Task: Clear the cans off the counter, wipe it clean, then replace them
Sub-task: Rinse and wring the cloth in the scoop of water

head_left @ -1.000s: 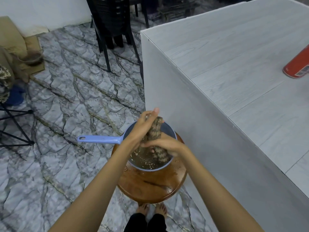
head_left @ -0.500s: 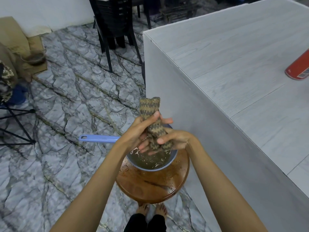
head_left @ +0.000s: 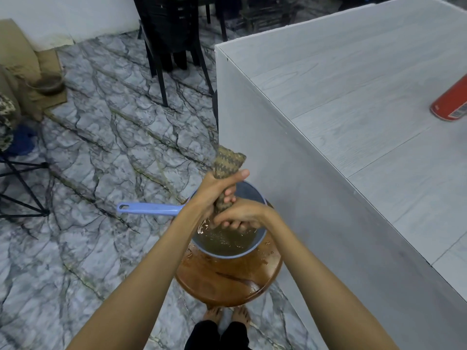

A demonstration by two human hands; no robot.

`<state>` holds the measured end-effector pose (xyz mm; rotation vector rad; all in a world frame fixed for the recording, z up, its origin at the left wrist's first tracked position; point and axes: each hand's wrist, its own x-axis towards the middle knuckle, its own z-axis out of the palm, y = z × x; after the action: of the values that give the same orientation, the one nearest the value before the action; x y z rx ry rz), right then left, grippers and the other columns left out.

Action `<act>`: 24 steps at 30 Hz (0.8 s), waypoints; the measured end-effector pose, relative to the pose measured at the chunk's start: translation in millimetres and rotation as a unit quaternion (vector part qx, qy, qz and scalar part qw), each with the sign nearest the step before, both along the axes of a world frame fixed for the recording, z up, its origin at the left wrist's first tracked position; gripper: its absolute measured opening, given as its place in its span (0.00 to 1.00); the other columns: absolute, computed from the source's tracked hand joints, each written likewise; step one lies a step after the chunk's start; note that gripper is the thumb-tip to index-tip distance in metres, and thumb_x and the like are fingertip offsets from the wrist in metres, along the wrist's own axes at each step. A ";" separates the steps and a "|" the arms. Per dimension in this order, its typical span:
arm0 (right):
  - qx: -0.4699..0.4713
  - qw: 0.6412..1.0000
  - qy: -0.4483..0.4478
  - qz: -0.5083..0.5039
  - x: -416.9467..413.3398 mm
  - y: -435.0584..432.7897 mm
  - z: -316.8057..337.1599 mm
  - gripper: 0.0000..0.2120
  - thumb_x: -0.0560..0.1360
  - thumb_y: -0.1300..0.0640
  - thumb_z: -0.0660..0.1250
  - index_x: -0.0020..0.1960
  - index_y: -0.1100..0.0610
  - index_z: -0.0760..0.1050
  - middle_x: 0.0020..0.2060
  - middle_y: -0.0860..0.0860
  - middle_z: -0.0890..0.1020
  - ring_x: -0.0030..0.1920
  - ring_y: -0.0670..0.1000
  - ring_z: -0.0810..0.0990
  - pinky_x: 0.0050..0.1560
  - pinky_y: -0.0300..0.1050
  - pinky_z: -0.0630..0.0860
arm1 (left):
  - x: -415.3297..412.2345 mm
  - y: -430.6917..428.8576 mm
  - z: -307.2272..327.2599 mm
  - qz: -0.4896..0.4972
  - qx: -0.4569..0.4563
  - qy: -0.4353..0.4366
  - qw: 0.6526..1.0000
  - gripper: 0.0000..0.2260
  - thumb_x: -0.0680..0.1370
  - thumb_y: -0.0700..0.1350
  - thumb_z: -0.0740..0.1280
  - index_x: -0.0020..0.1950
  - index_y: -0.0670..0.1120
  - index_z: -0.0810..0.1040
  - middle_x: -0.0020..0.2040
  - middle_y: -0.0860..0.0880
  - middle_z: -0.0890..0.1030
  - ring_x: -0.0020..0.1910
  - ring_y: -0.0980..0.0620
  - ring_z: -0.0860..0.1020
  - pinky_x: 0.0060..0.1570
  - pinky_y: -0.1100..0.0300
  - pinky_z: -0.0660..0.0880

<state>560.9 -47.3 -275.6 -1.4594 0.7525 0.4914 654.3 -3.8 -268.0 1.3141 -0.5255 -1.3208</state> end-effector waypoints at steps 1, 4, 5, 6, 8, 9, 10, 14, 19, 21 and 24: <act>-0.046 0.999 0.019 -0.010 0.1 4.4 -4.6 0.13 0.70 0.57 0.69 0.28 0.51 0.70 0.20 0.44 0.70 0.18 0.41 0.62 0.19 0.32 0.58 | -2.8 0.9 -4.3 0.004 0.019 -0.018 1.000 0.16 0.66 0.49 0.76 0.25 0.49 0.71 0.18 0.53 0.65 0.16 0.56 0.62 0.21 0.65 0.66; -0.149 0.986 0.032 -0.060 2.6 16.3 -18.8 0.10 0.69 0.58 0.67 0.29 0.54 0.72 0.23 0.49 0.73 0.21 0.45 0.67 0.22 0.36 0.64 | -12.5 1.5 -14.1 0.076 0.054 -0.032 0.995 0.18 0.67 0.47 0.75 0.26 0.47 0.67 0.17 0.53 0.64 0.15 0.56 0.60 0.19 0.66 0.62; -0.185 0.979 0.032 -0.080 3.9 20.1 -22.9 0.10 0.69 0.60 0.65 0.29 0.56 0.72 0.26 0.50 0.74 0.24 0.47 0.71 0.26 0.39 0.67 | -14.6 0.4 -16.8 0.109 0.066 -0.032 0.991 0.18 0.67 0.46 0.75 0.27 0.47 0.67 0.16 0.53 0.63 0.15 0.56 0.59 0.18 0.67 0.61; -0.216 0.971 0.036 -0.100 5.3 23.8 -26.5 0.10 0.69 0.63 0.64 0.30 0.57 0.71 0.28 0.51 0.75 0.28 0.49 0.73 0.31 0.41 0.69 | -16.5 -0.8 -18.9 0.135 0.081 -0.035 0.987 0.18 0.67 0.46 0.75 0.27 0.47 0.67 0.16 0.54 0.63 0.15 0.57 0.58 0.18 0.67 0.59; -0.249 0.959 0.042 -0.130 6.6 30.1 -32.1 0.09 0.70 0.67 0.63 0.32 0.58 0.71 0.33 0.54 0.77 0.33 0.50 0.74 0.36 0.41 0.69 | -18.7 -1.5 -21.0 0.173 0.106 -0.043 0.978 0.18 0.67 0.46 0.76 0.26 0.47 0.68 0.16 0.54 0.62 0.15 0.57 0.58 0.17 0.67 0.58; -0.258 0.956 0.041 -0.136 6.8 32.5 -34.0 0.09 0.71 0.67 0.62 0.33 0.59 0.71 0.35 0.55 0.77 0.33 0.50 0.74 0.34 0.40 0.68 | -18.8 -1.7 -22.4 0.188 0.117 -0.044 0.974 0.18 0.66 0.47 0.76 0.25 0.47 0.68 0.17 0.54 0.62 0.16 0.57 0.58 0.17 0.67 0.58; -0.266 0.953 0.037 -0.141 6.8 34.7 -35.1 0.09 0.72 0.66 0.61 0.33 0.59 0.71 0.36 0.56 0.78 0.32 0.50 0.73 0.32 0.39 0.68 | -18.3 -2.2 -23.1 0.203 0.124 -0.041 0.970 0.19 0.66 0.47 0.76 0.25 0.47 0.68 0.17 0.54 0.62 0.15 0.57 0.58 0.17 0.67 0.59; -0.317 0.930 0.020 -0.184 8.3 41.9 -34.7 0.09 0.76 0.62 0.58 0.43 0.61 0.77 0.42 0.58 0.82 0.39 0.55 0.79 0.40 0.46 0.75 | -15.8 -6.0 -20.3 0.239 0.150 -0.029 0.959 0.21 0.66 0.48 0.77 0.23 0.46 0.66 0.15 0.54 0.63 0.15 0.55 0.59 0.18 0.65 0.59; -0.387 0.898 0.028 -0.206 8.7 47.2 -30.2 0.08 0.75 0.62 0.59 0.43 0.60 0.77 0.41 0.57 0.82 0.41 0.57 0.81 0.45 0.53 0.80 | -16.7 -9.1 -11.8 0.285 0.165 -0.049 0.943 0.19 0.65 0.49 0.77 0.41 0.33 0.79 0.36 0.35 0.80 0.40 0.31 0.77 0.31 0.47 0.76; -0.399 0.895 0.041 -0.196 9.7 47.8 -29.4 0.09 0.75 0.62 0.59 0.45 0.62 0.78 0.43 0.58 0.82 0.42 0.58 0.81 0.46 0.54 0.80 | -17.3 -7.7 -11.5 0.280 0.161 -0.041 0.945 0.19 0.65 0.49 0.77 0.40 0.33 0.79 0.32 0.40 0.79 0.32 0.48 0.72 0.34 0.45 0.75; -0.343 0.924 0.050 -0.162 6.5 40.9 -23.5 0.06 0.74 0.60 0.62 0.43 0.62 0.76 0.40 0.56 0.81 0.38 0.55 0.79 0.42 0.50 0.78 | -16.2 0.2 -13.1 0.242 0.150 -0.013 0.958 0.17 0.65 0.51 0.77 0.28 0.44 0.72 0.19 0.51 0.68 0.23 0.51 0.64 0.25 0.60 0.66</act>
<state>567.4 -6.5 -299.1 -1.9066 1.3084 0.0321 638.2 -3.5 -281.1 1.5871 -0.0048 -0.9942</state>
